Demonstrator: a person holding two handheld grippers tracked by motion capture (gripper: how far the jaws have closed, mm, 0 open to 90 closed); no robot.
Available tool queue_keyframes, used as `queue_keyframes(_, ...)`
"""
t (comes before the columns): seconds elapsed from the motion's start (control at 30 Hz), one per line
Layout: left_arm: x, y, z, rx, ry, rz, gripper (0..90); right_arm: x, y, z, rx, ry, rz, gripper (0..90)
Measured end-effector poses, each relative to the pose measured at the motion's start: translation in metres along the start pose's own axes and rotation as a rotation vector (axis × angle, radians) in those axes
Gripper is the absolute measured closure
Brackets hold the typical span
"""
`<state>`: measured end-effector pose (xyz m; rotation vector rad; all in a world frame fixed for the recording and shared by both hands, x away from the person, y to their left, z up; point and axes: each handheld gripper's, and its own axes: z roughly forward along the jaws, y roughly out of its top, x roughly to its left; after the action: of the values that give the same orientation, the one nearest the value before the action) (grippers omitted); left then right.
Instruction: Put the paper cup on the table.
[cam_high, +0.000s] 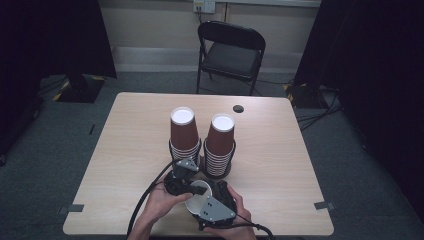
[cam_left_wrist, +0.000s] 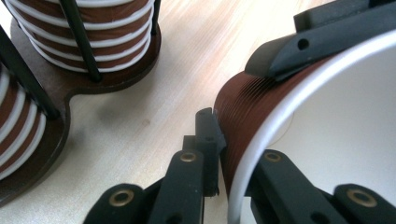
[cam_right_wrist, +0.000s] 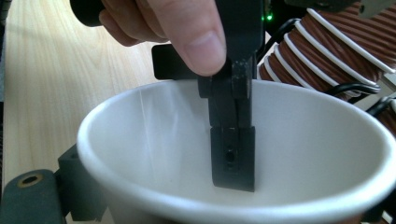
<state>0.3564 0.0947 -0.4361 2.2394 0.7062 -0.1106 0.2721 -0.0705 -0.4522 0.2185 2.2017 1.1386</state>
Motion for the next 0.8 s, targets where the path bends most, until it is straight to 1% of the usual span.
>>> queue_keyframes(0.03, -0.001, 0.000, -0.001, -0.008, 0.008, 0.002, 84.0, 0.000, 0.000, -0.001, -0.001, -0.004, 0.003, 9.9)
queue_keyframes(0.07, -0.002, -0.001, -0.002, -0.035, 0.016, 0.010, 81.9, -0.001, -0.001, -0.002, -0.004, -0.012, 0.014, 9.9)
queue_keyframes(0.1, -0.002, -0.002, -0.003, -0.052, 0.018, 0.013, 81.2, -0.002, -0.001, -0.003, -0.009, -0.016, 0.021, 9.9)
queue_keyframes(0.2, -0.002, -0.005, -0.006, -0.107, 0.010, -0.001, 80.6, -0.005, -0.002, -0.005, -0.023, -0.019, 0.046, 9.8)
queue_keyframes(0.23, -0.002, -0.005, -0.006, -0.107, 0.010, -0.001, 79.9, -0.005, -0.002, -0.005, -0.023, -0.019, 0.046, 9.8)
queue_keyframes(0.27, -0.001, -0.007, -0.006, -0.131, 0.009, -0.006, 79.9, -0.006, -0.002, -0.005, -0.028, -0.020, 0.052, 9.9)
queue_keyframes(0.3, -0.001, -0.008, -0.007, -0.139, 0.010, -0.011, 78.0, -0.008, -0.002, -0.006, -0.036, -0.021, 0.070, 9.9)
queue_keyframes(0.33, -0.001, -0.009, -0.007, -0.158, 0.009, -0.016, 77.3, -0.009, -0.003, -0.006, -0.037, -0.020, 0.077, 9.9)
queue_keyframes(0.37, -0.001, -0.010, -0.007, -0.165, 0.018, -0.014, 77.3, -0.009, -0.003, -0.006, -0.037, -0.020, 0.077, 9.9)
queue_keyframes(0.4, -0.002, -0.012, -0.008, -0.189, 0.034, 0.000, 74.4, -0.010, -0.004, -0.006, -0.039, -0.020, 0.095, 9.9)
queue_keyframes(0.43, -0.002, -0.012, -0.008, -0.189, 0.034, 0.000, 72.4, -0.010, -0.004, -0.006, -0.039, -0.021, 0.099, 9.9)
queue_keyframes(0.47, -0.003, -0.014, -0.010, -0.231, 0.058, 0.004, 69.7, -0.011, -0.005, -0.006, -0.039, -0.022, 0.104, 9.9)
queue_keyframes(0.5, -0.003, -0.014, -0.010, -0.231, 0.058, 0.004, 68.3, -0.011, -0.005, -0.006, -0.039, -0.022, 0.104, 9.9)
queue_keyframes(0.53, -0.003, -0.015, -0.011, -0.250, 0.064, 0.005, 68.3, -0.011, -0.005, -0.006, -0.040, -0.024, 0.109, 9.9)
queue_keyframes(0.57, -0.003, -0.017, -0.013, -0.274, 0.069, 0.001, 66.7, -0.013, -0.007, -0.007, -0.043, -0.026, 0.124, 9.9)
queue_keyframes(0.6, -0.003, -0.017, -0.013, -0.274, 0.069, 0.001, 66.1, -0.014, -0.007, -0.007, -0.046, -0.026, 0.132, 9.9)
queue_keyframes(0.63, -0.003, -0.018, -0.014, -0.286, 0.074, -0.002, 66.1, -0.014, -0.007, -0.007, -0.046, -0.026, 0.132, 9.9)
queue_keyframes(0.67, -0.004, -0.019, -0.015, -0.312, 0.076, 0.006, 63.6, -0.015, -0.008, -0.008, -0.054, -0.024, 0.151, 10.0)
queue_keyframes(0.8, -0.005, -0.020, -0.018, -0.346, 0.097, 0.009, 58.7, -0.018, -0.010, -0.009, -0.064, -0.029, 0.180, 10.0)
